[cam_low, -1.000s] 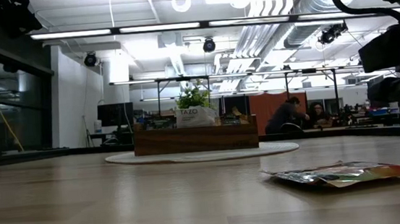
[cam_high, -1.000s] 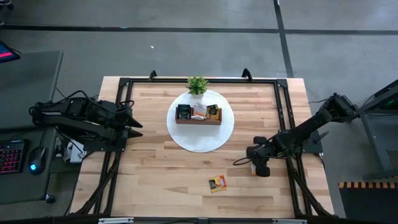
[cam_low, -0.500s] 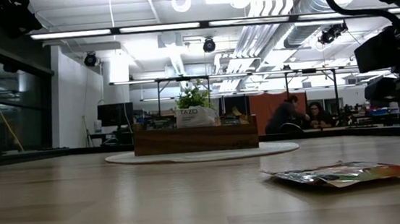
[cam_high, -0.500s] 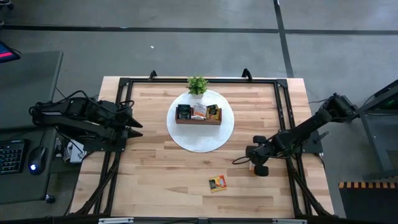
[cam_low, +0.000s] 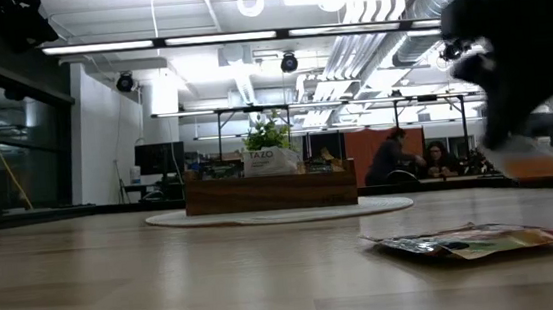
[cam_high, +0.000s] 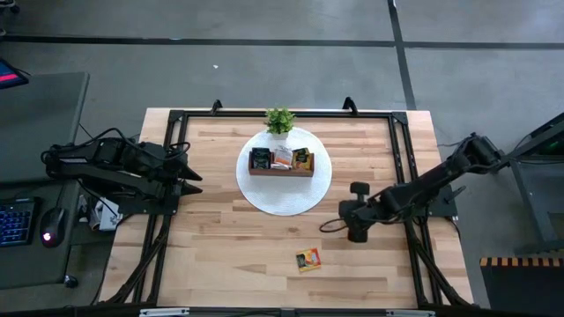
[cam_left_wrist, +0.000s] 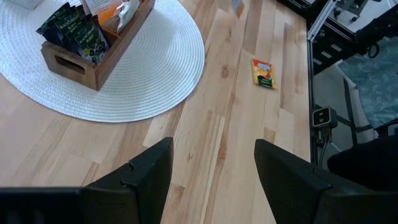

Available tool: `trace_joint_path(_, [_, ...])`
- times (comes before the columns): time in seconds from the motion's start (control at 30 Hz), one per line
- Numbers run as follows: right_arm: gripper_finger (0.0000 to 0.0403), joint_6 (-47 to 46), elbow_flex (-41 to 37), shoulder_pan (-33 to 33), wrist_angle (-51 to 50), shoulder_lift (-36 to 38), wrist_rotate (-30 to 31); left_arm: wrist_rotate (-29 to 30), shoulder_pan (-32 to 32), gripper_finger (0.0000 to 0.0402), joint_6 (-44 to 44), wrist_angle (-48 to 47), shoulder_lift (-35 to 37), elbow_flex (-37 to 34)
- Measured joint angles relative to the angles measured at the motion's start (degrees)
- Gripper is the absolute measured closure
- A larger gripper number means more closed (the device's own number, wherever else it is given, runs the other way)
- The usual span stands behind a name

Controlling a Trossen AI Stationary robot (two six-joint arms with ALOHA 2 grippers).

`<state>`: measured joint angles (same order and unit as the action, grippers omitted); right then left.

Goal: Pick & Place Tea
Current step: Put the white orange tea bag into the middle section of the wooden organizer

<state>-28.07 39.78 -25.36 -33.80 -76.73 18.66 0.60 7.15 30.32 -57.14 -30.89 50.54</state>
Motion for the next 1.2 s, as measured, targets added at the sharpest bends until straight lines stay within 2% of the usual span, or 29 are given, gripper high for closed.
trace_joint_path(0.17, [0.0402,5.8,7.3,2.7,-4.8,0.0,6.3,0.0,0.0,0.0179,0.0,0.0,0.0,0.0])
trace_joint_path(0.3, [0.0403,12.6,13.3,6.6,-6.0,-1.1,8.1,0.0,0.0,0.0179,0.0,0.0,0.0,0.0])
trace_joint_path(0.63, [0.0403,25.7,29.8,16.5,-6.3,-11.4,5.0,0.0,0.0,0.0179,0.0,0.0,0.0,0.0])
trace_joint_path(0.9, [0.0403,35.6,41.6,20.3,-5.2,-22.5,1.3,0.0,0.0,0.0179,0.0,0.0,0.0,0.0])
trace_joint_path(1.07, [0.0402,43.6,47.0,21.7,-2.5,-28.9,3.5,0.0,0.0,0.0179,0.0,0.0,0.0,0.0])
trace_joint_path(1.2, [0.0402,46.6,49.2,22.5,1.2,-32.4,5.1,0.0,0.0,0.0179,0.0,0.0,0.0,0.0])
